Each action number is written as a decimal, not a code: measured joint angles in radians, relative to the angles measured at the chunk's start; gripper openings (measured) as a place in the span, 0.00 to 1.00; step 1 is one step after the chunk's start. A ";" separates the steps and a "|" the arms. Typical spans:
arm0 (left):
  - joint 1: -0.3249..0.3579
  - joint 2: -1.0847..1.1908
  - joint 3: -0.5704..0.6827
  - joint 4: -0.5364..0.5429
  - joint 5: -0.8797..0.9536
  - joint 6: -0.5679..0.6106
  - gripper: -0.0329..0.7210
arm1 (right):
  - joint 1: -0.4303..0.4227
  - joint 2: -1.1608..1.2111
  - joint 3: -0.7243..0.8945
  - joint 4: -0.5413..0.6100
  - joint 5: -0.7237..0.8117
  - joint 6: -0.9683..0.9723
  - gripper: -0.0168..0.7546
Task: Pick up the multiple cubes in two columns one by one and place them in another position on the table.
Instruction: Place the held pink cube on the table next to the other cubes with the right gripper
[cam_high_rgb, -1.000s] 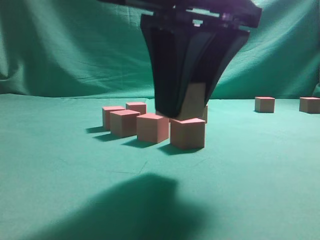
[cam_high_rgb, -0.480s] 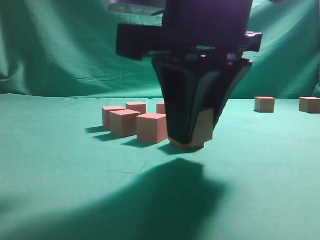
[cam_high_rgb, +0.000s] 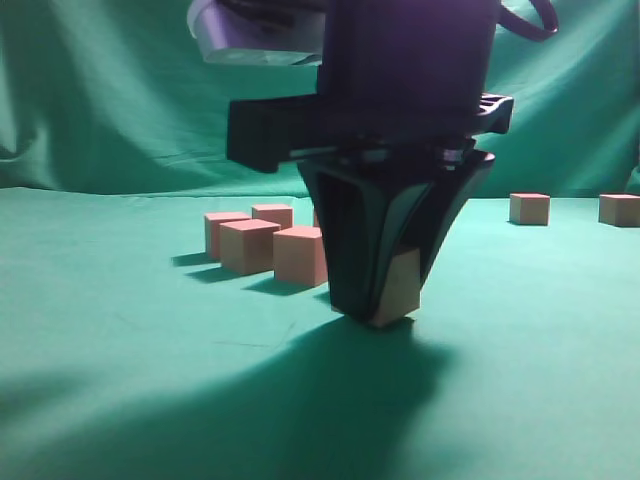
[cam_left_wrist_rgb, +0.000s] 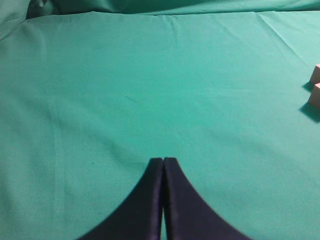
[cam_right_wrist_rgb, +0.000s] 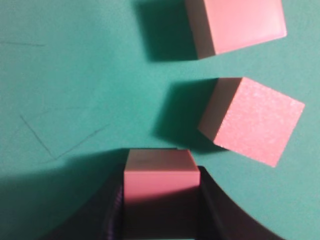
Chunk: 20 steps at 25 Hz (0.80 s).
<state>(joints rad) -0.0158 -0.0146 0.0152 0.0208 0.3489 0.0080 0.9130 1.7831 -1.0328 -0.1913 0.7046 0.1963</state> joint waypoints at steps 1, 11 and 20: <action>0.000 0.000 0.000 0.000 0.000 0.000 0.04 | 0.000 0.000 0.000 0.000 0.000 0.000 0.36; 0.000 0.000 0.000 0.000 0.000 0.000 0.04 | 0.000 0.000 0.000 0.000 0.000 0.000 0.36; 0.000 0.000 0.000 0.000 0.000 0.000 0.04 | 0.000 0.000 0.000 0.000 0.000 0.000 0.71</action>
<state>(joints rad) -0.0158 -0.0146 0.0152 0.0208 0.3489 0.0080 0.9130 1.7831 -1.0328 -0.1913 0.7046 0.1963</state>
